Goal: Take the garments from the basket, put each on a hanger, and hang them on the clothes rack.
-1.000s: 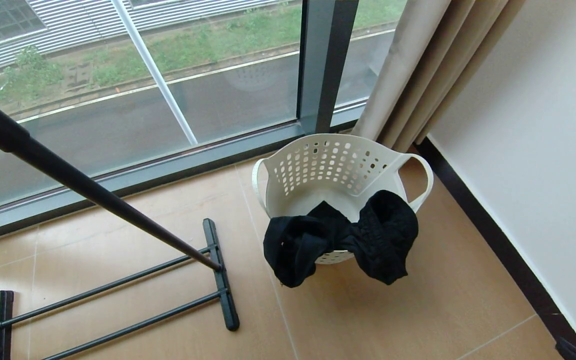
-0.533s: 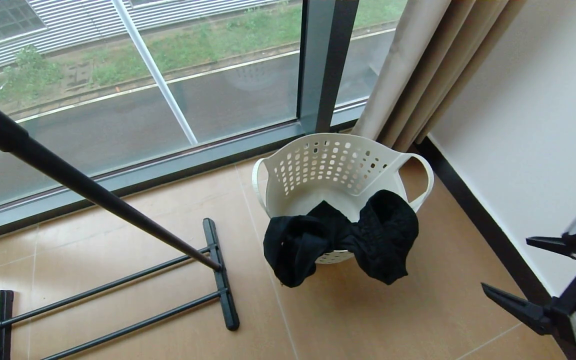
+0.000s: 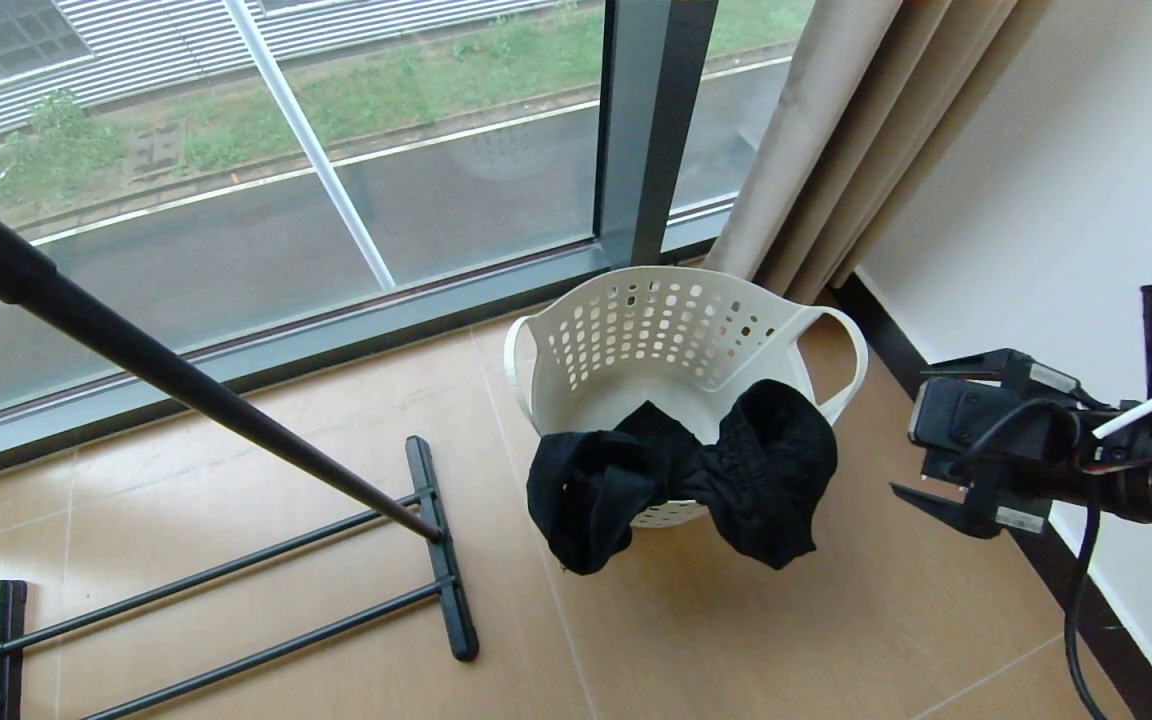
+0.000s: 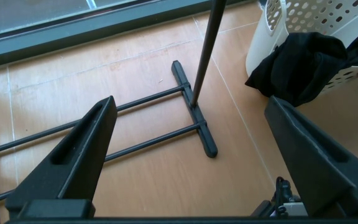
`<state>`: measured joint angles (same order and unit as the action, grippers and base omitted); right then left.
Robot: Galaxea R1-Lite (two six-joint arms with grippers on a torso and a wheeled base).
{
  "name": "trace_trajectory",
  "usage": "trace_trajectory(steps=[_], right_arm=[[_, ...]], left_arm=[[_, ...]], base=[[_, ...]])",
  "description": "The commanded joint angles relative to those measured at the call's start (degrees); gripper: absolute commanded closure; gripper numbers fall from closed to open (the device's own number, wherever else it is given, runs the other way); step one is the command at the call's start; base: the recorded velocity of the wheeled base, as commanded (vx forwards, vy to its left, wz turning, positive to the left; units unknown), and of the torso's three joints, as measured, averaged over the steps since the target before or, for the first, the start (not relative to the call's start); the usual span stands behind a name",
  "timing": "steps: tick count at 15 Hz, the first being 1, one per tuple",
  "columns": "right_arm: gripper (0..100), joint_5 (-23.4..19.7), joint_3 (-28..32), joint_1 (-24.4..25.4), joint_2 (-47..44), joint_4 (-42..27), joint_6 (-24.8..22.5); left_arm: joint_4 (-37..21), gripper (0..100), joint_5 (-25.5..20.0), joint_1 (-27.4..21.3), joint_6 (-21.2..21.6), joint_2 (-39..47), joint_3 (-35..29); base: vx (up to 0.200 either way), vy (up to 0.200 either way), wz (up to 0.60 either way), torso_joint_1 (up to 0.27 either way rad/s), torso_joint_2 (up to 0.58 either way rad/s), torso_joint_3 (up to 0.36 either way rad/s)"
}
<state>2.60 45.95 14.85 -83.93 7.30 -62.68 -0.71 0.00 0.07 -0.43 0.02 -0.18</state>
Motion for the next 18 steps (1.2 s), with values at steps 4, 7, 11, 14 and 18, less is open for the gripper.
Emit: trace_trajectory(steps=[4, 7, 11, 14, 18], right_arm=[[0, 4.52, 4.68, 2.55, -11.52, 0.26, -3.67], [0, 5.75, 9.69, 4.14, -16.88, 0.26, -3.67], [0, 7.86, 16.63, 5.02, -24.0, 0.26, -5.17], [0, 9.53, 22.78, 4.58, -30.85, 0.26, -6.93], [0, 10.15, 29.99, 3.61, -36.04, 0.17, -7.36]], left_arm=[[0.0, 0, 0.0, 0.1, -0.01, -0.02, 0.01], [0.0, 0, 0.0, 0.01, -0.01, -0.02, 0.01], [0.0, 0, 0.0, 0.01, -0.01, -0.02, 0.01], [0.0, 0, 0.0, 0.01, -0.01, -0.02, 0.01], [0.0, 0, 0.0, 0.01, -0.01, -0.02, 0.01]], base=[[0.0, 0.0, 0.0, 0.0, 0.0, 0.0], [0.0, 0.0, 0.0, 0.0, 0.0, 0.0], [0.0, 0.0, 0.0, 0.0, 0.0, 0.0], [0.0, 0.0, 0.0, 0.0, 0.0, 0.0], [0.0, 0.0, 0.0, 0.0, 0.0, 0.0]])
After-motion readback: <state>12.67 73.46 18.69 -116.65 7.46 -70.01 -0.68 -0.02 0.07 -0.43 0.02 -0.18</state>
